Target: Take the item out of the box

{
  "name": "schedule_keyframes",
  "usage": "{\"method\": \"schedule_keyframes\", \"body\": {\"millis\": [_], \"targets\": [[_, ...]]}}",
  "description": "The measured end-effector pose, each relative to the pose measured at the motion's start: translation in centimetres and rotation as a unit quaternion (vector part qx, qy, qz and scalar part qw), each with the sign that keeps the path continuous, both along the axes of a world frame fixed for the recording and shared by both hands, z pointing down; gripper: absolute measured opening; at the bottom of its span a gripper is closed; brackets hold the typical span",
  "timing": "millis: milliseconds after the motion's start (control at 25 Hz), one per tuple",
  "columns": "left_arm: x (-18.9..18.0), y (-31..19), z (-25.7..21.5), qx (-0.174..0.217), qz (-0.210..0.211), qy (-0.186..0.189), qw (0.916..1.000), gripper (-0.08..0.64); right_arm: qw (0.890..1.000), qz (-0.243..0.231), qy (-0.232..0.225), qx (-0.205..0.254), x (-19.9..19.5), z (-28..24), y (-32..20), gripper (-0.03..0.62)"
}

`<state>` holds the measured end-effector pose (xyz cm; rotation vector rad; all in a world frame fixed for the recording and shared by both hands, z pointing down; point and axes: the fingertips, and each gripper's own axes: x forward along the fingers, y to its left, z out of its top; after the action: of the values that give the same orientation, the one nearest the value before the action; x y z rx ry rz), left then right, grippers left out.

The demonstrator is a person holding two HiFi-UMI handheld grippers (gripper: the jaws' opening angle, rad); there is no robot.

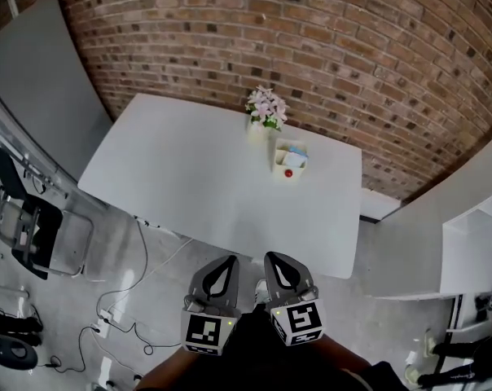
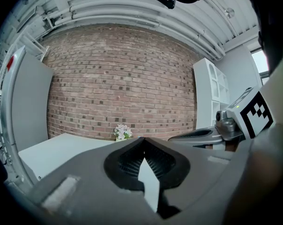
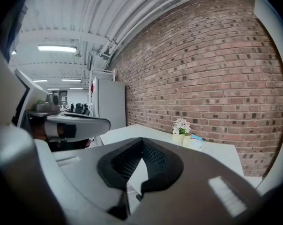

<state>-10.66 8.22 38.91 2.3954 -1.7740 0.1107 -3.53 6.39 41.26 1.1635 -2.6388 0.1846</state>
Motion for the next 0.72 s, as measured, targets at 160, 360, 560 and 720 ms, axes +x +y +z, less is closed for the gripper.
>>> {"method": "schedule_keyframes", "body": {"millis": [160,360,560,720], "targets": [[1.0,-3.1,0.4,-0.008,-0.008,-0.004,0.9999,0.005,1.000,-0.012,-0.005,-0.001,0.8,0.1,-3.4,0.002],[2.9,-6.6,0.7,-0.014,-0.022,-0.009,0.9996,0.005,1.000,-0.024,-0.005,-0.007,2.8,0.5,-7.3,0.002],[4.6,-9.0,1.1,-0.022,-0.039,-0.011,0.9989,0.005,0.999,-0.041,-0.002,-0.010,4.8,1.0,-9.6,0.002],[5.4,-10.2,1.7,-0.035,-0.042,-0.017,0.9984,0.005,0.999,-0.041,-0.004,-0.021,6.0,1.8,-10.7,0.002]]}}
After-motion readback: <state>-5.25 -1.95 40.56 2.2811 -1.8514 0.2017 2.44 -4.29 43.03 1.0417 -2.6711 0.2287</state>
